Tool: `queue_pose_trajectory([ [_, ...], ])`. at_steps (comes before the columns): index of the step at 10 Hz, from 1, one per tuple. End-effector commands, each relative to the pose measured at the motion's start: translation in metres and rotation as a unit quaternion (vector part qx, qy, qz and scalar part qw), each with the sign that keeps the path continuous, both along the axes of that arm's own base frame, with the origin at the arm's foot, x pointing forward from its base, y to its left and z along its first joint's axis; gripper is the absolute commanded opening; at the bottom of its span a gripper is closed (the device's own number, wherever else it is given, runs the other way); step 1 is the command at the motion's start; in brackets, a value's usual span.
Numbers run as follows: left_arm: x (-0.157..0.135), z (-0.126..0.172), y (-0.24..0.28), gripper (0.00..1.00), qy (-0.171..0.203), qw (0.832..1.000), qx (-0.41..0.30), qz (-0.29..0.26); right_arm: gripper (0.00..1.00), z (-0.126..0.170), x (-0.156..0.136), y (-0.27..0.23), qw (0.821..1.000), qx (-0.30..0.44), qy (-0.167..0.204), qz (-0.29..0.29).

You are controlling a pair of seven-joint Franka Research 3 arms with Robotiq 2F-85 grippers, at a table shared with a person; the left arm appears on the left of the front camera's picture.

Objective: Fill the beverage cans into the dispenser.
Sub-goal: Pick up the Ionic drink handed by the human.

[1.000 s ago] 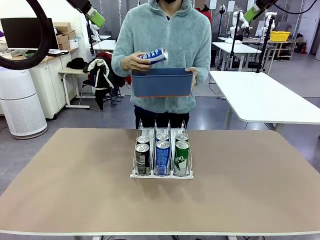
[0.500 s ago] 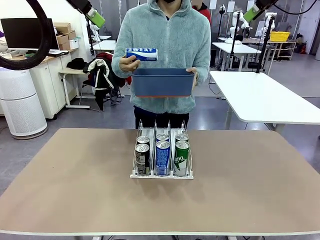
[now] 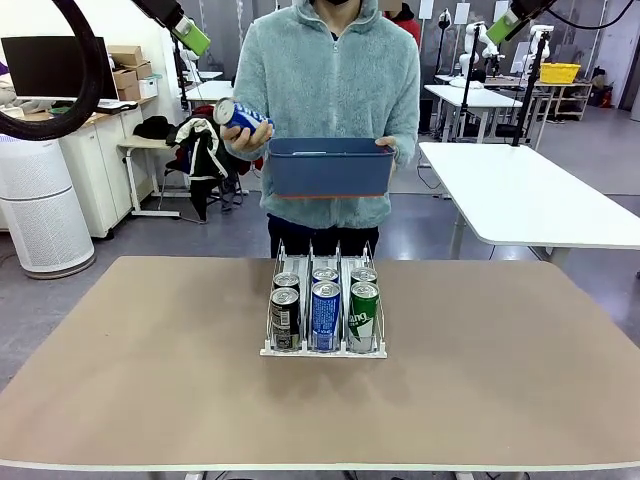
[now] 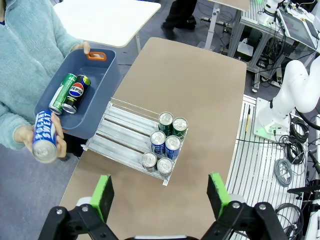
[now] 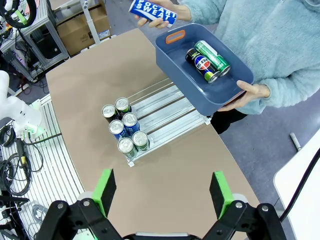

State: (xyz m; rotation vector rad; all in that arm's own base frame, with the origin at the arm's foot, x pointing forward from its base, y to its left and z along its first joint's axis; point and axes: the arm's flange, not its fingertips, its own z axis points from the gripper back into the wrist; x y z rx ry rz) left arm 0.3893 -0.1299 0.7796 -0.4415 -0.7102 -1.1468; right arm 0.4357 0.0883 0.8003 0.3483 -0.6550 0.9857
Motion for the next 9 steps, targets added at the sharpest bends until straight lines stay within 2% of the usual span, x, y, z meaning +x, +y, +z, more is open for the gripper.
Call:
queue_pose_trajectory([
  [1,-0.0010,-0.0021,0.0015,1.00,0.002,1.000,0.000,0.000,1.00,0.0007,0.0001,0.0007,1.000,0.001,0.002,-0.003],
  [9,-0.0010,-0.0021,0.0015,1.00,0.002,1.000,0.000,0.000,1.00,0.0007,0.0001,0.0007,1.000,0.001,0.002,-0.003],
])
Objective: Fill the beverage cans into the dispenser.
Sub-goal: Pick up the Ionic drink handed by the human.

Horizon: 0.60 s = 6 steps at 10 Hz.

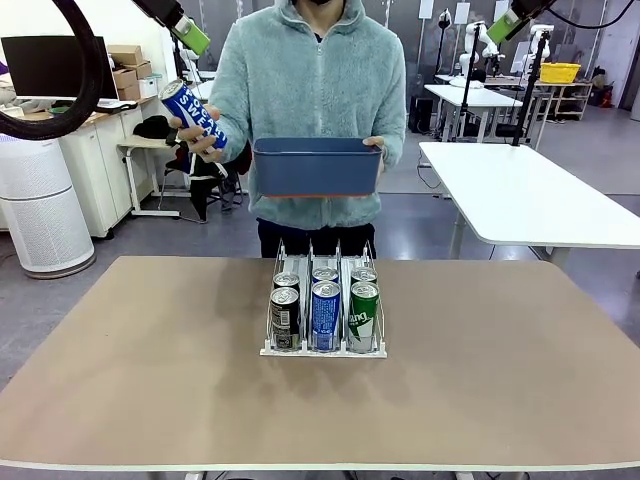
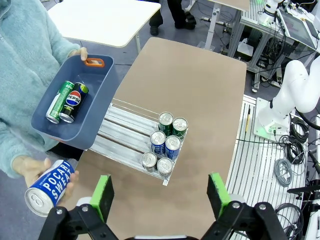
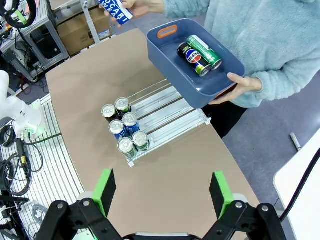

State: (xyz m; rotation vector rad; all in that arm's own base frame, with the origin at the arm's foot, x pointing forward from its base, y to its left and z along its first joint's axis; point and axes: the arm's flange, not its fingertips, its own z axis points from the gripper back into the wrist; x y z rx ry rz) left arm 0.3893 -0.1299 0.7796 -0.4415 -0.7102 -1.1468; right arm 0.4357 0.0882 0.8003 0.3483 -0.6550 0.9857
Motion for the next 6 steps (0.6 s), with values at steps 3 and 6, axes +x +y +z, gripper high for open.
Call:
queue_pose_trajectory([
  [3,-0.0010,-0.0021,0.0015,1.00,0.002,1.000,0.000,0.000,1.00,0.0007,0.0001,0.0007,1.000,0.001,0.002,-0.003],
  [6,-0.0010,-0.0021,0.0015,1.00,0.002,1.000,0.000,0.000,1.00,0.0007,0.0001,0.0007,1.000,0.001,0.002,-0.003],
])
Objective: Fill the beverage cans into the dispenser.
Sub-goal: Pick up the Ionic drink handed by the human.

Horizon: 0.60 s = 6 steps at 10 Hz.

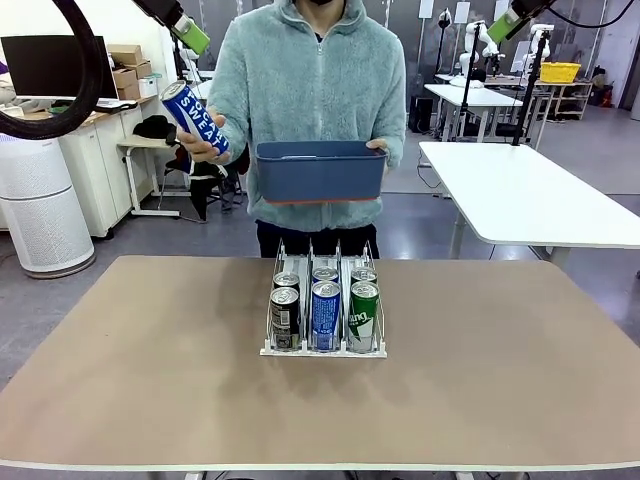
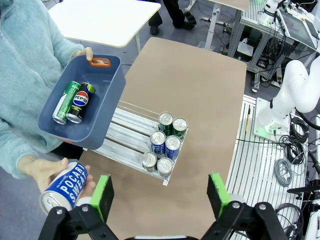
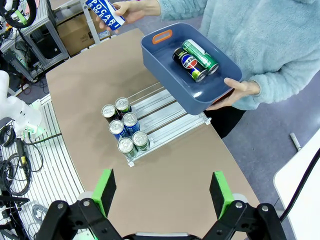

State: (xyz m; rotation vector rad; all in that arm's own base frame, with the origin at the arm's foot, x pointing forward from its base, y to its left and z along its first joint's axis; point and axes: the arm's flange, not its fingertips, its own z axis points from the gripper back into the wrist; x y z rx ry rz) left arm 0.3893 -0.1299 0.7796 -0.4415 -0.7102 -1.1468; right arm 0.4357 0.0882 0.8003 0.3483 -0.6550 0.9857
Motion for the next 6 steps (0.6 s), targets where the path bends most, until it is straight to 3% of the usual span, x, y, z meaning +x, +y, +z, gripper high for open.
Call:
queue_pose_trajectory([
  [1,-0.0010,-0.0021,0.0015,1.00,0.002,1.000,0.000,0.000,1.00,0.0007,0.0001,0.0007,1.000,0.001,0.002,-0.003],
  [6,-0.0010,-0.0021,0.0015,1.00,0.002,1.000,0.000,0.000,1.00,0.0007,0.0001,0.0007,1.000,0.001,0.002,-0.003],
])
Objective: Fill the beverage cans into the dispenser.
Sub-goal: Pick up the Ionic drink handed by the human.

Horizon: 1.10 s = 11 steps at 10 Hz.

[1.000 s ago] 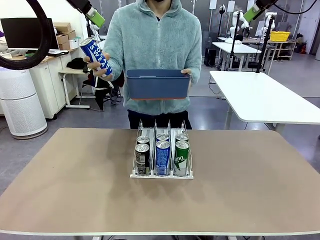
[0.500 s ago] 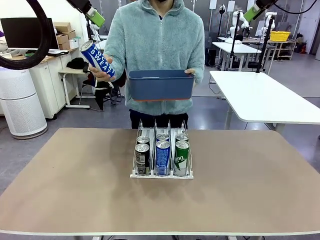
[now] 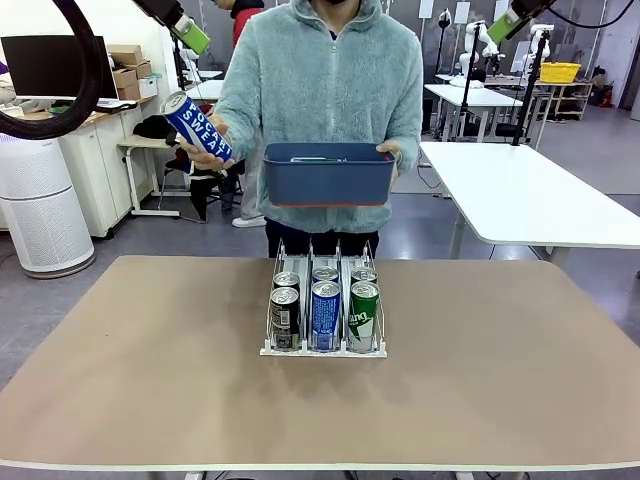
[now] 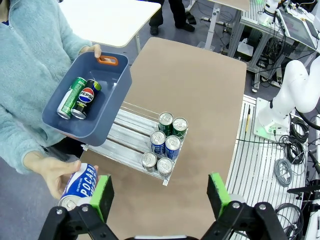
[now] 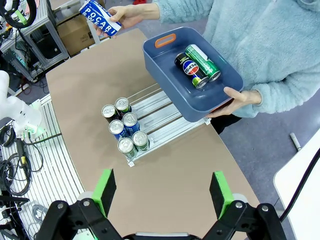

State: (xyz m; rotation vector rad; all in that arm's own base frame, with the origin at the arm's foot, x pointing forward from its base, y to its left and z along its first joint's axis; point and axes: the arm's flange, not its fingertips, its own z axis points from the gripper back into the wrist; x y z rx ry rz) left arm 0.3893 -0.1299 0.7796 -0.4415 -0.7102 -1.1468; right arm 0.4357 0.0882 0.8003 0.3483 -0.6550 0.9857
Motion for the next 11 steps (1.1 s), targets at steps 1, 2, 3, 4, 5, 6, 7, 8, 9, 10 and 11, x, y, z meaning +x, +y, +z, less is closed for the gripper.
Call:
queue_pose_trajectory([
  [1,-0.001,-0.002,0.002,1.00,0.002,1.000,0.000,0.000,1.00,0.001,0.000,0.001,1.000,0.001,0.002,-0.003],
  [2,-0.001,-0.002,0.002,1.00,0.002,1.000,0.000,0.000,1.00,0.001,0.000,0.001,1.000,0.001,0.002,-0.003],
  [3,0.000,0.000,0.000,1.00,0.000,1.000,0.000,0.000,1.00,0.001,0.000,0.001,1.000,0.001,0.002,-0.003],
  [4,0.001,-0.001,0.001,1.00,0.005,0.999,0.039,0.034,1.00,0.001,0.000,0.001,1.000,0.001,0.002,-0.003],
  [5,0.007,-0.002,0.008,1.00,-0.017,0.996,0.069,0.057,1.00,0.001,0.000,0.001,1.000,0.001,0.002,-0.003],
  [6,0.008,-0.003,0.012,1.00,-0.025,0.990,0.099,0.094,1.00,0.001,0.000,0.001,1.000,0.001,0.002,-0.003],
  [7,0.005,-0.003,0.012,1.00,-0.035,0.986,0.112,0.117,1.00,0.001,0.000,0.001,1.000,0.001,0.002,-0.003],
  [8,0.006,-0.007,0.015,1.00,-0.054,0.982,0.126,0.132,1.00,0.001,0.000,0.001,1.000,0.001,0.002,-0.003],
  [9,0.006,-0.012,0.015,1.00,-0.074,0.979,0.137,0.129,1.00,0.001,0.000,0.001,1.000,0.001,0.002,-0.003],
  [10,0.008,-0.018,0.014,1.00,-0.085,0.977,0.141,0.135,1.00,0.001,0.000,0.001,1.000,0.001,0.002,-0.003],
  [11,0.011,-0.025,0.014,1.00,-0.094,0.974,0.146,0.145,1.00,0.001,0.000,0.001,1.000,0.001,0.002,-0.003],
])
